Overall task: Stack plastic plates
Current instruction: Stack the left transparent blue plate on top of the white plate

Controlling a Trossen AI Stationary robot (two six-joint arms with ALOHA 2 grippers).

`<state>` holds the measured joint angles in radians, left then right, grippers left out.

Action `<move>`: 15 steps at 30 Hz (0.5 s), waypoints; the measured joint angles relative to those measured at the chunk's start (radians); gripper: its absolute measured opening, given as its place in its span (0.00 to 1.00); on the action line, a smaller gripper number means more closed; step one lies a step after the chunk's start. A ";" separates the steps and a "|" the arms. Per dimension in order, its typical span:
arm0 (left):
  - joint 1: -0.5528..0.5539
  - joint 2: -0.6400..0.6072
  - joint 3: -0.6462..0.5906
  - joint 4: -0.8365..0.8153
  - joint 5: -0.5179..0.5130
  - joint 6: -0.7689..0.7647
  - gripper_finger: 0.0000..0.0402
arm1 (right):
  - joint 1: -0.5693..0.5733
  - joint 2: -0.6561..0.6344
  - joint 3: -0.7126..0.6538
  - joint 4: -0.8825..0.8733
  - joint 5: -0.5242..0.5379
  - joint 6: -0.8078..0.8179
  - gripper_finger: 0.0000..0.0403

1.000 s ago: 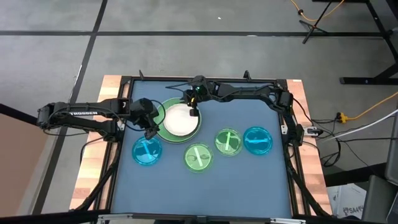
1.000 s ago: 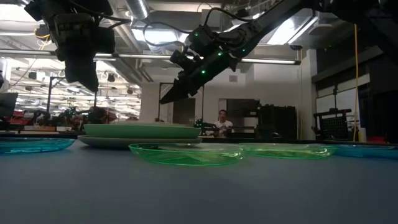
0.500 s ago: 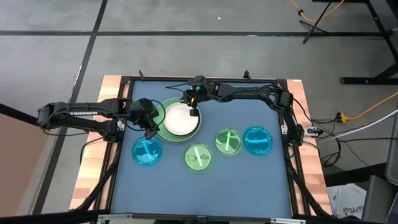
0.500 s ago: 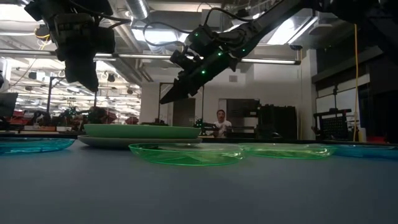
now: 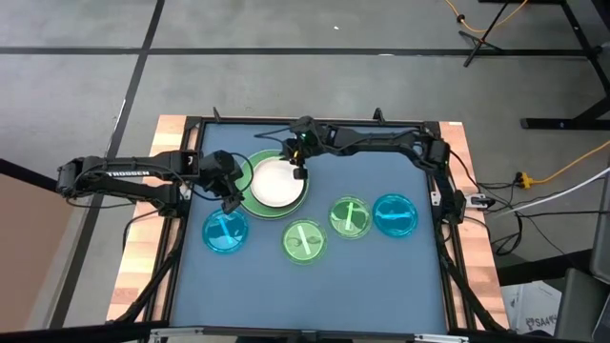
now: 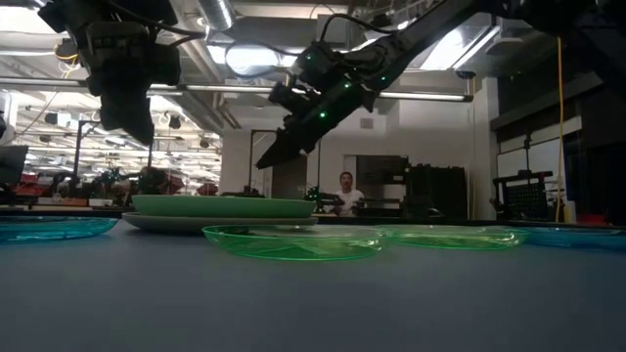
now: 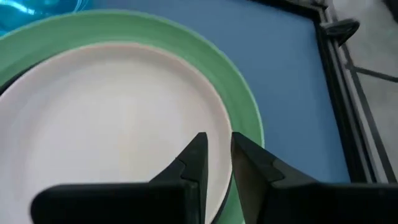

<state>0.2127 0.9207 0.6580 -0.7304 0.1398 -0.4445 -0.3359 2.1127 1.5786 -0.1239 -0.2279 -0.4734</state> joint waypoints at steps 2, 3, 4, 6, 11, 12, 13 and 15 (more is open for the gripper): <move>0.000 0.000 0.000 -0.009 0.000 -0.001 0.21 | 0.000 -0.006 0.000 -0.022 0.000 -0.012 0.15; 0.000 0.000 0.000 -0.020 0.000 -0.002 0.21 | 0.000 -0.015 0.000 -0.047 0.000 -0.020 0.15; 0.000 0.000 -0.001 -0.032 0.000 -0.007 0.21 | 0.000 -0.021 -0.001 -0.072 0.003 -0.031 0.15; 0.000 0.000 -0.001 -0.058 0.000 -0.025 0.21 | 0.000 -0.038 -0.001 -0.093 0.016 -0.049 0.15; 0.000 0.000 -0.001 -0.143 -0.001 -0.083 0.21 | 0.001 -0.086 -0.001 -0.160 0.056 -0.110 0.15; 0.000 0.000 -0.001 -0.159 -0.005 -0.096 0.21 | 0.001 -0.097 -0.001 -0.170 0.065 -0.119 0.15; 0.000 0.000 -0.001 -0.178 -0.013 -0.103 0.21 | 0.001 -0.108 -0.001 -0.180 0.074 -0.136 0.15; 0.000 0.000 -0.001 -0.214 -0.039 -0.124 0.21 | 0.001 -0.131 -0.001 -0.205 0.093 -0.153 0.15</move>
<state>0.2127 0.9203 0.6575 -0.9441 0.1011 -0.5689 -0.3345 1.9818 1.5780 -0.3290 -0.1351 -0.6265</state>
